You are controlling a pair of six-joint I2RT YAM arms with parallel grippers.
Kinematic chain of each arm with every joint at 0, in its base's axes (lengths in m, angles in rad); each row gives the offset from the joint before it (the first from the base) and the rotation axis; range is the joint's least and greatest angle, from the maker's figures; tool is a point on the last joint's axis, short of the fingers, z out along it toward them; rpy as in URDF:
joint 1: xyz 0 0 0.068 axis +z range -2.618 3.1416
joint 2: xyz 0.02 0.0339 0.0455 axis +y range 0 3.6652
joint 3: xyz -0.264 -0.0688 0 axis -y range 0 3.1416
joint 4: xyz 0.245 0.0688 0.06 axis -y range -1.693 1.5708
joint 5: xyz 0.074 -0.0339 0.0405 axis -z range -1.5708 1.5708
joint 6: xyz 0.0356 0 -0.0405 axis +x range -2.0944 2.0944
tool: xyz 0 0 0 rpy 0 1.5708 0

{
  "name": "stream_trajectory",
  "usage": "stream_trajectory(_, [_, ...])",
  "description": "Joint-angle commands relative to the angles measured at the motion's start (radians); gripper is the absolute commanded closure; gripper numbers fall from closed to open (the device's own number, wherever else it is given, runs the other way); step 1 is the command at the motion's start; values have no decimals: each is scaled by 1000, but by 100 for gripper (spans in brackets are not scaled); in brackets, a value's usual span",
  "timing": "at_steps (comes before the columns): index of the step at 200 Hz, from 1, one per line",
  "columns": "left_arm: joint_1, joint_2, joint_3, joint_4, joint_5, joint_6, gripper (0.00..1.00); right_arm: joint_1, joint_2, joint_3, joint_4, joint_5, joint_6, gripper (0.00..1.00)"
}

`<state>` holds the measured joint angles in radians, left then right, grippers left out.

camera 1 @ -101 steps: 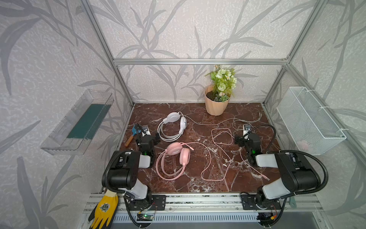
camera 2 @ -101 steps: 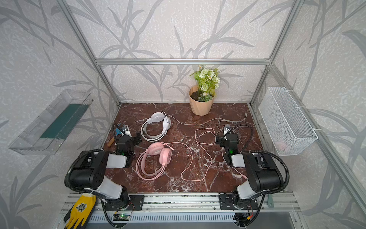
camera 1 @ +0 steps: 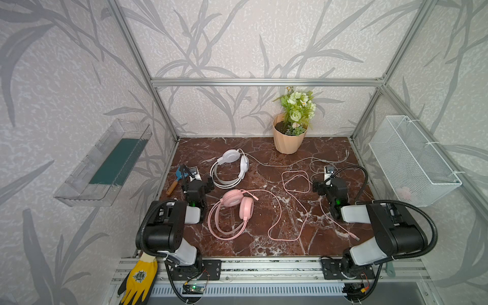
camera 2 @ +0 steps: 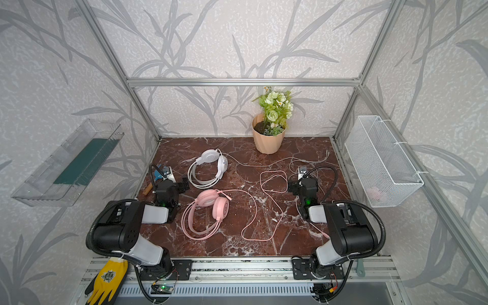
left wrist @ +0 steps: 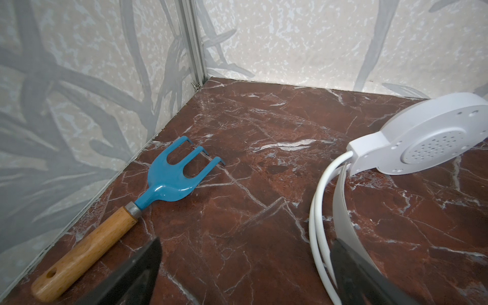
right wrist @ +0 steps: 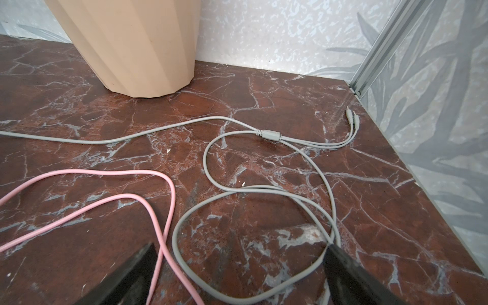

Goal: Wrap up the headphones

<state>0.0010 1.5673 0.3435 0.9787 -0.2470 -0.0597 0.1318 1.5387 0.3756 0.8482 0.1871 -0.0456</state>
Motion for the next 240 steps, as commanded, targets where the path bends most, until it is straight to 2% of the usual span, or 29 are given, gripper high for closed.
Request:
stream_trajectory(1, [-1, 8, 22, 5, 8, 14, 1, 1, 9, 17, 28, 15, 3, 1])
stream_trajectory(168, [2, 5, 13, 21, 28, 20, 1, 2, 9, 18, 29, 15, 3, 1])
stream_trajectory(197, [-1, -72, -30, 38, 50, 31, 1, 5, -5, 6, 39, -3, -17, 1])
stream_trajectory(240, [-1, -281, -29, -132, 70, 35, 1, 23, -110, 5, -45, -6, -40, 1])
